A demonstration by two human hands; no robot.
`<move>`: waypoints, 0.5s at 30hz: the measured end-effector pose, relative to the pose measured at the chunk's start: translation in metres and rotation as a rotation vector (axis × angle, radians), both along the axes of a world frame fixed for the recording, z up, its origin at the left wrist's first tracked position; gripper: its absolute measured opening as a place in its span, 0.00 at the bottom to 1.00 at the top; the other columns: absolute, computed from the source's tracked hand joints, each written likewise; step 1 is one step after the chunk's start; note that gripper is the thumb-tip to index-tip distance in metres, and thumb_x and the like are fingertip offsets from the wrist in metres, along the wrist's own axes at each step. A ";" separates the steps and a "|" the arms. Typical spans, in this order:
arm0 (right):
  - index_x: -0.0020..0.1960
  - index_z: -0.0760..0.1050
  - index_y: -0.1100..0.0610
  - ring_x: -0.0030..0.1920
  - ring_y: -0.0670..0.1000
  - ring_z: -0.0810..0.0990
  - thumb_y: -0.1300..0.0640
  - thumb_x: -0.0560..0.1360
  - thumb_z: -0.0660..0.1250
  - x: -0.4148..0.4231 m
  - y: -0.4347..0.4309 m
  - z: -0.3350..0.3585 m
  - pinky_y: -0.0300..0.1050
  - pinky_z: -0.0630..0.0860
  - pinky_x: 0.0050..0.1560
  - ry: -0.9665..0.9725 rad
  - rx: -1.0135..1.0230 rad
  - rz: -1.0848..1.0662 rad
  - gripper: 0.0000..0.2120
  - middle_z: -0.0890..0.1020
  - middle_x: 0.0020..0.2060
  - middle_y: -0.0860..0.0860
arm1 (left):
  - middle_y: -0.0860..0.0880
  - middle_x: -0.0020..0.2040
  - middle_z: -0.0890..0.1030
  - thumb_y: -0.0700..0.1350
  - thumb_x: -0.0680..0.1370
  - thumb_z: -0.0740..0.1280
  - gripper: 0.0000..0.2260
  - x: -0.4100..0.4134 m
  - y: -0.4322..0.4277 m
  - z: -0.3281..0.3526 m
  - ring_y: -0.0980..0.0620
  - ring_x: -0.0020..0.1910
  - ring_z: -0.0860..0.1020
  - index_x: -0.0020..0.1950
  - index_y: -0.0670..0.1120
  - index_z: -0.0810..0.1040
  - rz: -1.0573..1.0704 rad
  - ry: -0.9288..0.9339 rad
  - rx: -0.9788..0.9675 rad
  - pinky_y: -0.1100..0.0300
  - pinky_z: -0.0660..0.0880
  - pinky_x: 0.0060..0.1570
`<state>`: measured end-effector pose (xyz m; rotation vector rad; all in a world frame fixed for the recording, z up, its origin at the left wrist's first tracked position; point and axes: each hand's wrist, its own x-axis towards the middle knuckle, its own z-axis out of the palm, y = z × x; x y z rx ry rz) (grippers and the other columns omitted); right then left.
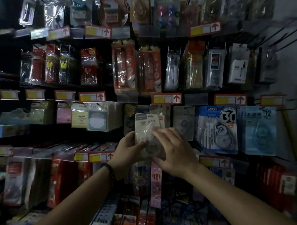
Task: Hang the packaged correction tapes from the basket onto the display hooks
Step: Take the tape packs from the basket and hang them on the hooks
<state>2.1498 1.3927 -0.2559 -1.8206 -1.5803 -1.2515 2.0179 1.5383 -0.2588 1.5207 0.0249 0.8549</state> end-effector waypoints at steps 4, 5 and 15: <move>0.82 0.61 0.55 0.72 0.55 0.69 0.42 0.73 0.75 0.009 -0.004 0.004 0.54 0.78 0.65 -0.005 0.035 -0.077 0.44 0.72 0.69 0.51 | 0.46 0.60 0.86 0.36 0.79 0.73 0.22 -0.002 -0.003 0.004 0.51 0.55 0.87 0.71 0.46 0.75 0.130 0.029 0.170 0.56 0.85 0.51; 0.82 0.60 0.55 0.73 0.56 0.68 0.42 0.73 0.75 0.011 -0.004 0.006 0.54 0.77 0.66 0.001 0.042 -0.106 0.45 0.71 0.70 0.52 | 0.47 0.60 0.85 0.36 0.79 0.74 0.22 -0.003 -0.004 0.003 0.53 0.54 0.87 0.72 0.47 0.74 0.176 0.026 0.209 0.60 0.84 0.49; 0.80 0.65 0.56 0.72 0.59 0.69 0.44 0.70 0.79 0.013 0.013 0.022 0.61 0.80 0.58 0.004 0.053 -0.306 0.45 0.72 0.71 0.55 | 0.54 0.59 0.84 0.43 0.79 0.75 0.18 -0.011 0.012 -0.016 0.56 0.56 0.84 0.68 0.51 0.79 0.360 0.109 0.402 0.63 0.81 0.51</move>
